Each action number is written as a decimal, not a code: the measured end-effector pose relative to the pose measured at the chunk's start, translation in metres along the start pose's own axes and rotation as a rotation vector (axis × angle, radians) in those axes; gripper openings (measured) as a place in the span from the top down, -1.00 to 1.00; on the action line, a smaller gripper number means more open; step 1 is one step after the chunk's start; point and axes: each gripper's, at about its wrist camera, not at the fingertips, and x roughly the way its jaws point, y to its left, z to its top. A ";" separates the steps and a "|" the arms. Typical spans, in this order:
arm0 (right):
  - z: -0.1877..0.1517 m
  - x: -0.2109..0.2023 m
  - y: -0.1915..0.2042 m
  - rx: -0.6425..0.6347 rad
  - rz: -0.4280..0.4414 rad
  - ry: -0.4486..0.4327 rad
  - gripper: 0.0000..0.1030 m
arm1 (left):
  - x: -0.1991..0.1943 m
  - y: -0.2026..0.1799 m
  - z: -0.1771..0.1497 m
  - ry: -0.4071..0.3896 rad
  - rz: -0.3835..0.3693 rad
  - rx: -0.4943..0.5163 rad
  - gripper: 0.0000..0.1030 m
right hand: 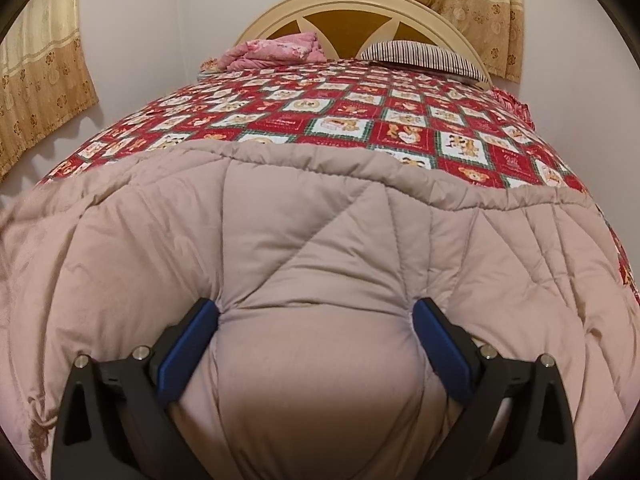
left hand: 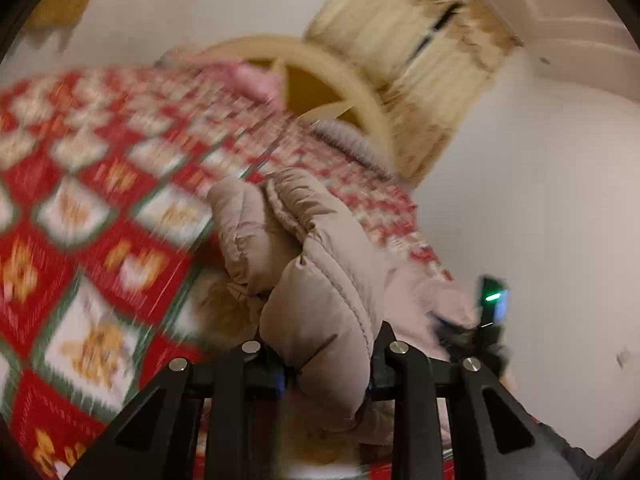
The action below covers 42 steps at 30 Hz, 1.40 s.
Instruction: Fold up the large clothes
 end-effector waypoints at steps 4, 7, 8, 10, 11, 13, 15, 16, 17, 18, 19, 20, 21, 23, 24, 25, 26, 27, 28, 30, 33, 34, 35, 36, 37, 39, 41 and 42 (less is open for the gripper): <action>0.000 -0.002 -0.002 0.019 0.022 -0.008 -0.94 | -0.012 -0.076 0.018 -0.077 -0.103 0.201 0.55; 0.000 -0.003 -0.006 0.044 0.055 -0.013 -0.95 | -0.004 -0.143 0.012 -0.083 -0.174 0.394 0.57; 0.001 -0.003 -0.009 0.061 0.074 -0.014 -0.95 | 0.002 -0.163 0.007 -0.074 -0.189 0.457 0.57; 0.001 -0.008 -0.020 0.103 0.129 -0.016 -0.95 | 0.015 -0.200 -0.006 -0.049 -0.224 0.581 0.58; 0.002 -0.011 -0.024 0.119 0.145 -0.009 -0.94 | 0.020 -0.212 -0.010 -0.038 -0.237 0.620 0.58; 0.004 -0.027 -0.038 0.148 0.175 0.041 -0.80 | 0.033 -0.235 -0.020 -0.012 -0.263 0.693 0.58; 0.003 -0.048 -0.058 0.163 0.195 0.066 -0.78 | 0.041 -0.253 -0.035 -0.008 -0.283 0.762 0.58; 0.000 -0.066 -0.077 0.177 0.199 0.052 -0.78 | 0.047 -0.258 -0.039 0.002 -0.295 0.776 0.58; -0.001 -0.074 -0.089 0.188 0.193 0.045 -0.79 | 0.053 -0.263 -0.045 0.013 -0.309 0.786 0.58; -0.004 -0.086 -0.109 0.215 0.183 0.040 -0.79 | 0.058 -0.265 -0.049 0.019 -0.313 0.792 0.58; -0.007 -0.097 -0.133 0.260 0.178 0.039 -0.79 | 0.067 -0.271 -0.057 0.034 -0.322 0.809 0.58; -0.011 -0.110 -0.159 0.321 0.170 0.034 -0.79 | 0.074 -0.276 -0.061 0.041 -0.324 0.821 0.58; -0.012 -0.118 -0.174 0.363 0.162 0.017 -0.79 | 0.081 -0.280 -0.068 0.046 -0.325 0.842 0.58; -0.014 -0.148 -0.211 0.494 0.163 -0.070 -0.82 | 0.095 -0.288 -0.085 0.066 -0.323 0.892 0.58; -0.014 -0.166 -0.226 0.559 0.213 -0.125 -0.81 | 0.102 -0.293 -0.097 0.073 -0.319 0.939 0.58; -0.012 -0.181 -0.233 0.599 0.271 -0.181 -0.81 | 0.108 -0.298 -0.108 0.079 -0.313 0.976 0.58; -0.008 -0.194 -0.234 0.615 0.345 -0.233 -0.81 | 0.113 -0.302 -0.122 0.079 -0.302 1.032 0.58; -0.003 -0.200 -0.233 0.611 0.393 -0.253 -0.81 | 0.117 -0.304 -0.134 0.073 -0.293 1.076 0.58; 0.005 -0.205 -0.226 0.588 0.457 -0.268 -0.81 | 0.120 -0.307 -0.144 0.069 -0.286 1.110 0.58; 0.019 -0.198 -0.208 0.535 0.496 -0.208 -0.81 | 0.124 -0.311 -0.160 0.056 -0.272 1.169 0.58; 0.031 -0.159 -0.174 0.444 0.407 -0.022 -0.62 | 0.127 -0.314 -0.162 0.041 -0.260 1.176 0.57; 0.030 -0.141 -0.165 0.426 0.391 0.048 -0.18 | 0.125 -0.314 -0.161 0.032 -0.241 1.176 0.50; 0.026 -0.136 -0.162 0.419 0.383 0.067 0.11 | 0.121 -0.313 -0.159 0.034 -0.227 1.171 0.46; 0.024 -0.131 -0.159 0.410 0.377 0.073 0.50 | 0.118 -0.312 -0.157 0.041 -0.222 1.171 0.44; 0.021 -0.131 -0.164 0.421 0.389 0.072 0.63 | 0.110 -0.310 -0.154 0.039 -0.214 1.176 0.41; 0.019 -0.137 -0.171 0.448 0.399 0.060 0.75 | 0.083 -0.303 -0.148 -0.001 -0.241 1.198 0.22; 0.018 -0.145 -0.181 0.421 0.343 0.054 0.77 | 0.058 -0.294 -0.140 -0.048 -0.259 1.199 -0.51; 0.017 -0.146 -0.183 0.414 0.323 0.057 0.78 | 0.044 -0.289 -0.134 -0.088 -0.264 1.190 -0.67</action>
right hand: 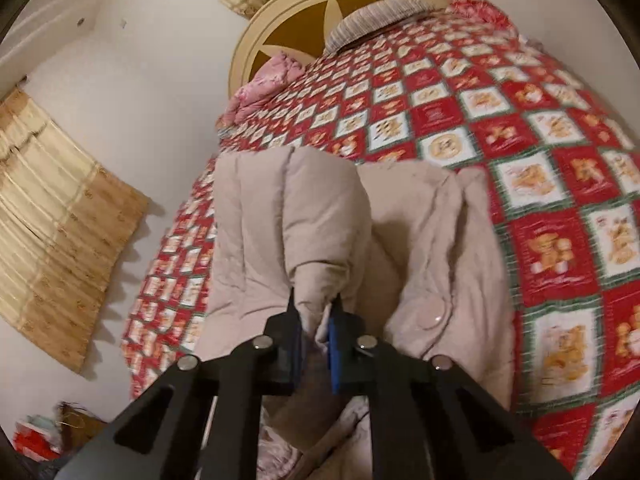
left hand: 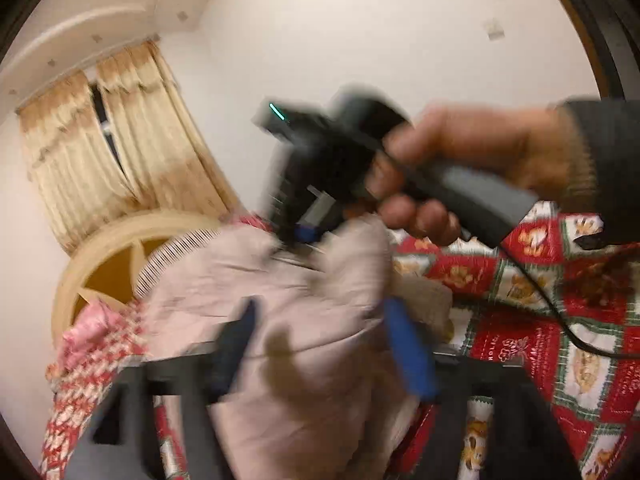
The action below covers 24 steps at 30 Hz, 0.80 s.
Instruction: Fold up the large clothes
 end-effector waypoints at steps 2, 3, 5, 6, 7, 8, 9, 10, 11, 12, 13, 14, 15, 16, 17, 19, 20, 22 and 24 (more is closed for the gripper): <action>-0.002 -0.004 -0.007 -0.020 -0.067 0.004 0.79 | -0.027 0.019 0.002 -0.067 0.000 -0.042 -0.80; -0.002 -0.002 -0.010 -0.027 -0.093 0.004 0.79 | -0.031 0.031 0.004 -0.074 0.005 -0.073 -0.80; -0.007 -0.007 -0.021 -0.033 -0.138 0.001 0.79 | -0.028 0.057 0.006 -0.060 0.054 -0.134 -0.86; -0.010 -0.008 -0.027 -0.025 -0.165 -0.001 0.79 | -0.016 0.073 0.008 -0.042 0.087 -0.177 -0.86; -0.014 -0.008 -0.035 -0.010 -0.179 0.001 0.79 | 0.000 0.095 0.009 -0.015 0.125 -0.236 -0.86; -0.019 -0.008 -0.039 0.003 -0.187 0.004 0.79 | 0.020 0.116 0.010 0.025 0.153 -0.300 -0.86; -0.026 -0.007 -0.046 0.024 -0.198 0.003 0.79 | 0.042 0.131 0.010 0.073 0.158 -0.345 -0.86; -0.031 -0.005 -0.050 0.036 -0.204 0.002 0.79 | 0.061 0.139 0.009 0.115 0.155 -0.373 -0.86; -0.033 -0.004 -0.053 0.046 -0.210 0.001 0.79 | 0.080 0.145 0.007 0.161 0.134 -0.395 -0.86; -0.036 -0.005 -0.054 0.052 -0.215 0.000 0.79 | 0.103 0.145 0.003 0.218 0.107 -0.394 -0.86; -0.038 -0.006 -0.055 0.058 -0.235 -0.002 0.78 | 0.126 0.138 -0.003 0.293 0.122 -0.354 -0.86; -0.037 -0.010 -0.053 0.059 -0.264 -0.006 0.78 | 0.137 0.130 -0.008 0.324 0.128 -0.326 -0.86; -0.034 -0.016 -0.051 0.061 -0.305 -0.020 0.71 | 0.150 0.116 -0.015 0.353 0.105 -0.286 -0.86; -0.029 -0.029 -0.045 0.075 -0.362 -0.055 0.58 | 0.152 0.110 -0.018 0.351 0.114 -0.277 -0.86; -0.025 -0.041 -0.038 0.082 -0.405 -0.093 0.45 | 0.150 0.105 -0.018 0.322 0.131 -0.278 -0.86; -0.008 -0.074 -0.015 0.076 -0.458 -0.237 0.02 | 0.152 0.097 -0.015 0.313 0.139 -0.265 -0.86; -0.004 -0.083 -0.007 0.072 -0.444 -0.283 -0.07 | 0.153 0.094 -0.014 0.314 0.142 -0.254 -0.86; 0.012 -0.089 0.013 0.025 -0.298 -0.377 -0.12 | 0.158 0.091 -0.014 0.319 0.140 -0.250 -0.86; 0.022 -0.071 0.014 0.008 -0.221 -0.351 -0.06 | 0.153 0.096 -0.010 0.312 0.134 -0.265 -0.86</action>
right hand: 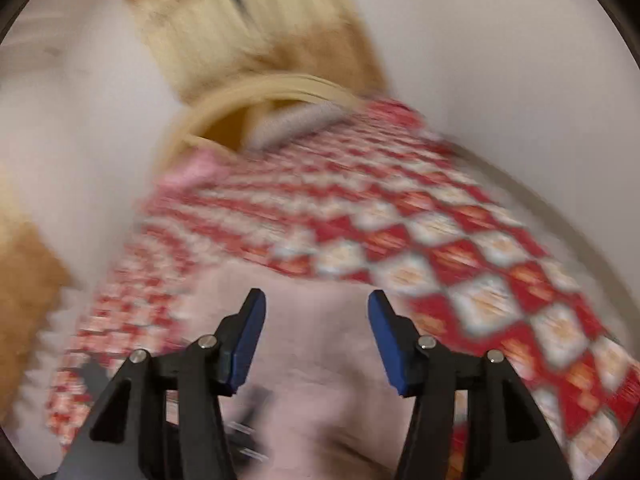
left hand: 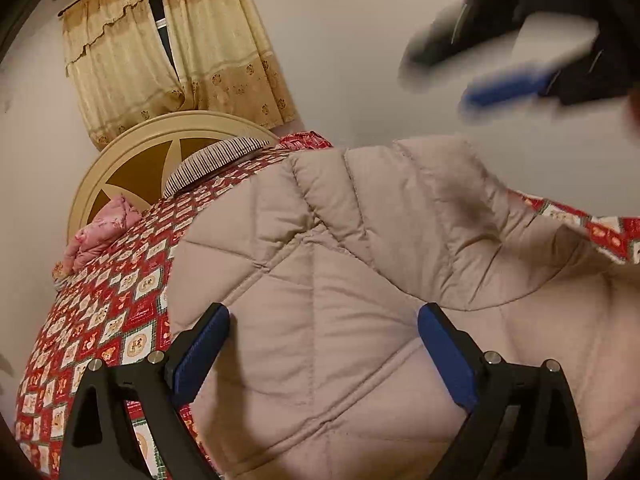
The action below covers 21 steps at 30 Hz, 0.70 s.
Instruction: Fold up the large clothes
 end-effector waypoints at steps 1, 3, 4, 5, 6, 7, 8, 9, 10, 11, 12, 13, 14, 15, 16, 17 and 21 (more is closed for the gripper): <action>-0.002 0.022 -0.001 0.001 0.017 0.048 -0.04 | -0.007 0.006 0.003 -0.014 0.006 -0.033 -0.86; -0.010 0.055 -0.015 0.010 -0.056 0.088 0.21 | -0.016 0.023 0.014 -0.048 0.019 -0.121 -0.86; -0.019 0.075 -0.028 0.010 -0.104 0.126 0.23 | -0.018 0.036 0.022 -0.056 0.023 -0.176 -0.86; -0.025 0.081 -0.034 0.010 -0.115 0.139 0.25 | -0.017 0.043 0.029 -0.055 0.025 -0.211 -0.86; -0.031 0.085 -0.043 0.020 -0.130 0.139 0.26 | -0.009 0.050 0.038 -0.035 0.026 -0.243 -0.86; -0.036 0.086 -0.050 0.022 -0.146 0.135 0.25 | 0.001 0.052 0.044 -0.007 0.033 -0.245 -0.86; -0.040 0.085 -0.054 0.014 -0.158 0.129 0.25 | 0.014 0.052 0.050 0.033 0.047 -0.237 -0.86; -0.044 0.083 -0.056 0.012 -0.162 0.127 0.25 | 0.033 0.050 0.053 0.087 0.062 -0.221 -0.86; -0.043 0.083 -0.059 0.016 -0.165 0.133 0.23 | 0.053 0.045 0.052 0.140 0.086 -0.191 -0.86; -0.042 0.082 -0.061 0.018 -0.174 0.136 0.21 | 0.064 0.037 0.045 0.173 0.109 -0.166 -0.86; -0.041 0.081 -0.062 0.016 -0.181 0.136 0.17 | 0.079 0.031 0.038 0.208 0.121 -0.146 -0.86; -0.040 0.082 -0.063 0.014 -0.191 0.136 0.12 | 0.085 0.027 0.031 0.216 0.117 -0.148 -0.88; -0.040 0.084 -0.066 0.016 -0.196 0.139 0.09 | 0.090 0.029 0.024 0.214 0.117 -0.165 -0.95; -0.043 0.088 -0.068 0.021 -0.197 0.142 0.04 | 0.091 0.033 0.019 0.210 0.120 -0.200 -0.98; -0.045 0.093 -0.072 0.030 -0.197 0.150 -0.06 | 0.093 0.036 0.015 0.207 0.110 -0.221 -0.98; -0.047 0.097 -0.075 0.037 -0.195 0.159 -0.14 | 0.096 0.038 0.011 0.208 0.099 -0.236 -0.98; -0.055 0.108 -0.083 0.064 -0.168 0.177 -0.16 | 0.102 0.039 0.005 0.214 0.093 -0.247 -0.98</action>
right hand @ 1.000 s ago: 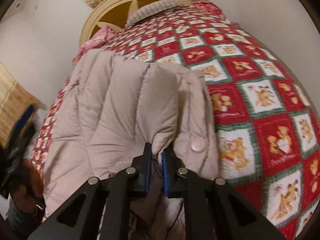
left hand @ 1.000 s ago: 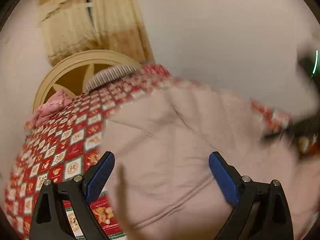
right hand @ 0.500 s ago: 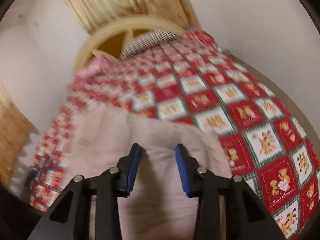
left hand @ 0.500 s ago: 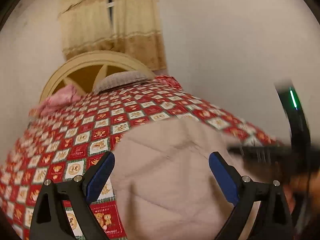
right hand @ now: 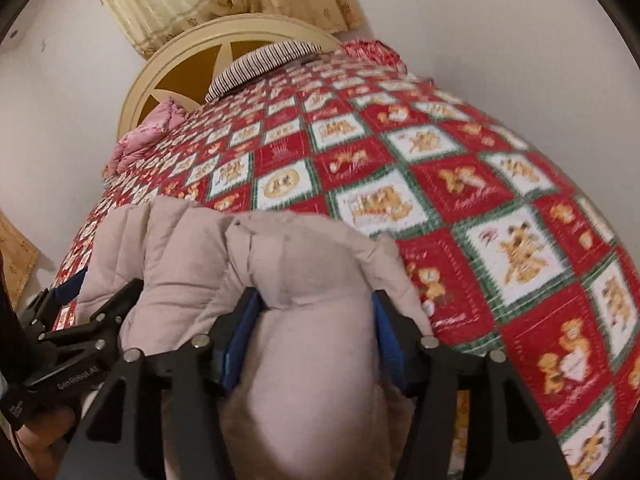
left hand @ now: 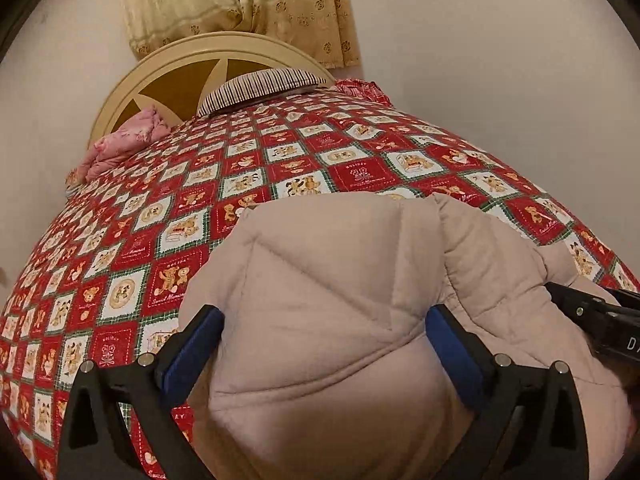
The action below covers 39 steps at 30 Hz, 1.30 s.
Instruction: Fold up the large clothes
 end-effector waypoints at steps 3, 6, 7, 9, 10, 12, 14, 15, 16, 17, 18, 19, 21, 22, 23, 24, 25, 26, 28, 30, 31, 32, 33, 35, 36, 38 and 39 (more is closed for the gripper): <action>-0.002 0.001 0.000 -0.006 -0.008 -0.003 -0.16 | 0.004 0.001 -0.002 -0.006 -0.003 -0.005 -0.98; -0.005 0.004 -0.001 -0.002 -0.009 -0.005 -0.16 | 0.007 0.001 -0.006 -0.011 -0.004 -0.010 -0.98; -0.006 0.004 -0.001 -0.003 -0.009 -0.009 -0.16 | 0.008 0.001 -0.007 -0.012 -0.007 -0.012 -0.98; -0.007 0.006 -0.002 -0.002 -0.010 -0.007 -0.16 | 0.010 0.003 -0.008 -0.010 -0.014 -0.019 -0.98; -0.007 0.007 -0.002 0.000 -0.009 -0.005 -0.16 | 0.011 0.003 -0.008 -0.009 -0.016 -0.022 -0.98; -0.008 0.009 -0.003 0.002 -0.007 -0.003 -0.16 | 0.013 0.004 -0.010 -0.009 -0.021 -0.027 -0.98; -0.009 0.010 -0.005 0.012 -0.001 -0.003 -0.16 | 0.014 0.004 -0.011 -0.005 -0.030 -0.026 -0.98; -0.010 0.011 -0.005 0.014 0.002 -0.004 -0.16 | 0.015 0.004 -0.011 -0.004 -0.030 -0.026 -0.98; -0.010 0.011 -0.007 0.021 0.008 -0.005 -0.16 | 0.015 0.004 -0.011 -0.002 -0.030 -0.026 -0.98; -0.011 0.012 -0.008 0.026 0.011 -0.004 -0.15 | 0.016 0.004 -0.012 -0.001 -0.031 -0.026 -0.98; -0.011 0.013 -0.009 0.027 0.012 -0.003 -0.15 | 0.017 0.004 -0.012 0.002 -0.033 -0.027 -0.98; -0.011 0.013 -0.008 0.027 0.011 -0.002 -0.15 | 0.018 0.004 -0.012 0.005 -0.035 -0.028 -0.98; -0.011 0.014 -0.008 0.028 0.010 0.001 -0.15 | 0.019 0.005 -0.013 0.008 -0.039 -0.033 -0.98; -0.011 0.015 -0.008 0.030 0.012 0.003 -0.15 | 0.020 0.005 -0.013 0.008 -0.040 -0.035 -0.98; -0.011 0.015 -0.009 0.033 0.015 0.004 -0.15 | 0.020 0.005 -0.013 0.009 -0.040 -0.036 -0.98; -0.012 0.016 -0.010 0.037 0.019 0.004 -0.15 | 0.020 0.005 -0.013 0.009 -0.039 -0.036 -0.98; -0.012 0.016 -0.010 0.038 0.019 0.004 -0.15 | 0.021 0.005 -0.014 0.009 -0.039 -0.036 -0.98; -0.012 0.016 -0.009 0.037 0.018 0.006 -0.15 | 0.021 0.005 -0.014 0.011 -0.040 -0.037 -0.98; -0.012 0.017 -0.009 0.037 0.016 0.008 -0.15 | 0.022 0.005 -0.014 0.014 -0.043 -0.040 -0.98; -0.012 0.018 -0.009 0.039 0.018 0.010 -0.15 | 0.022 0.006 -0.015 0.013 -0.045 -0.045 -0.98; -0.012 0.018 -0.009 0.039 0.018 0.011 -0.15 | 0.022 0.006 -0.015 0.013 -0.044 -0.045 -0.98; -0.012 0.018 -0.010 0.038 0.017 0.011 -0.15 | 0.022 0.006 -0.015 0.014 -0.045 -0.044 -0.98; -0.012 0.018 -0.010 0.039 0.018 0.010 -0.16 | 0.022 0.007 -0.015 0.015 -0.045 -0.045 -0.98; -0.012 0.019 -0.011 0.043 0.022 0.011 -0.16 | 0.023 0.007 -0.016 0.017 -0.046 -0.046 -0.98; -0.012 0.020 -0.011 0.043 0.021 0.012 -0.16 | 0.023 0.007 -0.016 0.018 -0.046 -0.046 -0.98; -0.012 0.020 -0.011 0.043 0.021 0.013 -0.16 | 0.024 0.008 -0.016 0.018 -0.047 -0.047 -0.98; -0.012 0.021 -0.011 0.044 0.021 0.013 -0.16 | 0.024 0.008 -0.016 0.019 -0.047 -0.047 -0.98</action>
